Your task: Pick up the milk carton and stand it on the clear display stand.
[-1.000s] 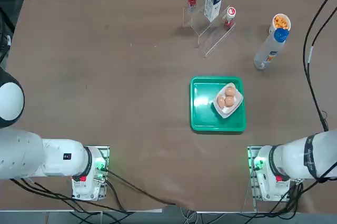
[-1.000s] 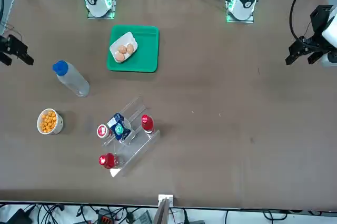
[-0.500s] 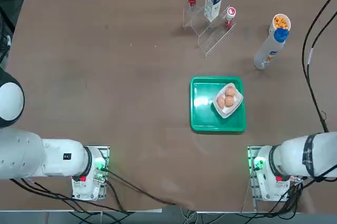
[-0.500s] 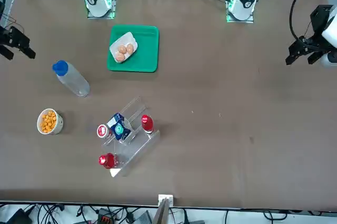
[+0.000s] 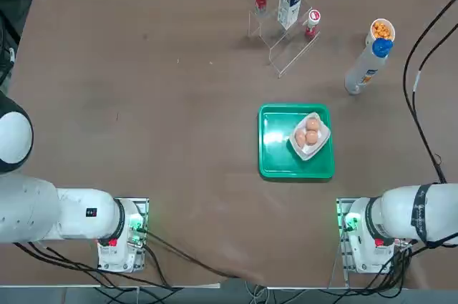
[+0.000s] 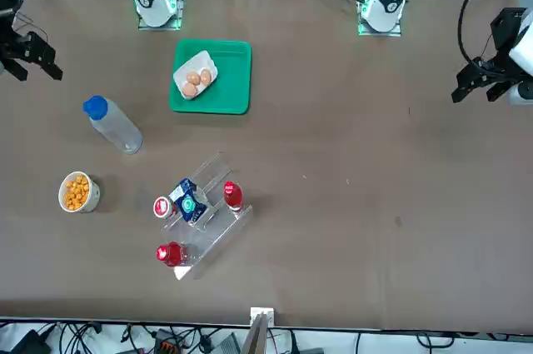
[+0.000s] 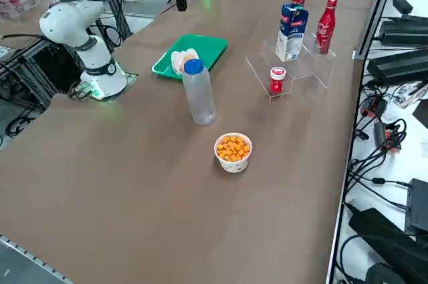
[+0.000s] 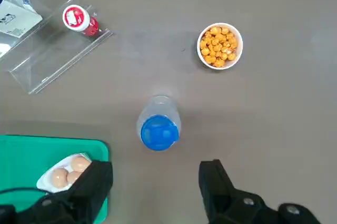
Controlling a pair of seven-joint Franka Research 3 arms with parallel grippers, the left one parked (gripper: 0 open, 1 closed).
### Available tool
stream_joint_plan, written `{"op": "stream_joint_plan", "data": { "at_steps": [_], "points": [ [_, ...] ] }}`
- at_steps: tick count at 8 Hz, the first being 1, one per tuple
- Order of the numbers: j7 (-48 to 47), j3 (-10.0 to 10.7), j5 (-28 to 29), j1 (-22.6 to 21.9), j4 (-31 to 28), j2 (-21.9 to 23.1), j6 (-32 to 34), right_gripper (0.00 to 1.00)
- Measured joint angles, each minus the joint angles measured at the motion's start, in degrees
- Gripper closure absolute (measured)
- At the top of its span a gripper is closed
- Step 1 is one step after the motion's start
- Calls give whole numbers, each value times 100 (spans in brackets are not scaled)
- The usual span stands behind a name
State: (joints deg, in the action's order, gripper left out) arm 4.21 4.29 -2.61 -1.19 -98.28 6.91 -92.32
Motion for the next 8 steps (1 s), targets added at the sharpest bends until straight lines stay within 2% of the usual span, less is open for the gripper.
{"op": "stream_joint_plan", "data": {
  "at_steps": [8],
  "points": [
    [-304,-34,329,40,3,2,-49,0]
  ]
}}
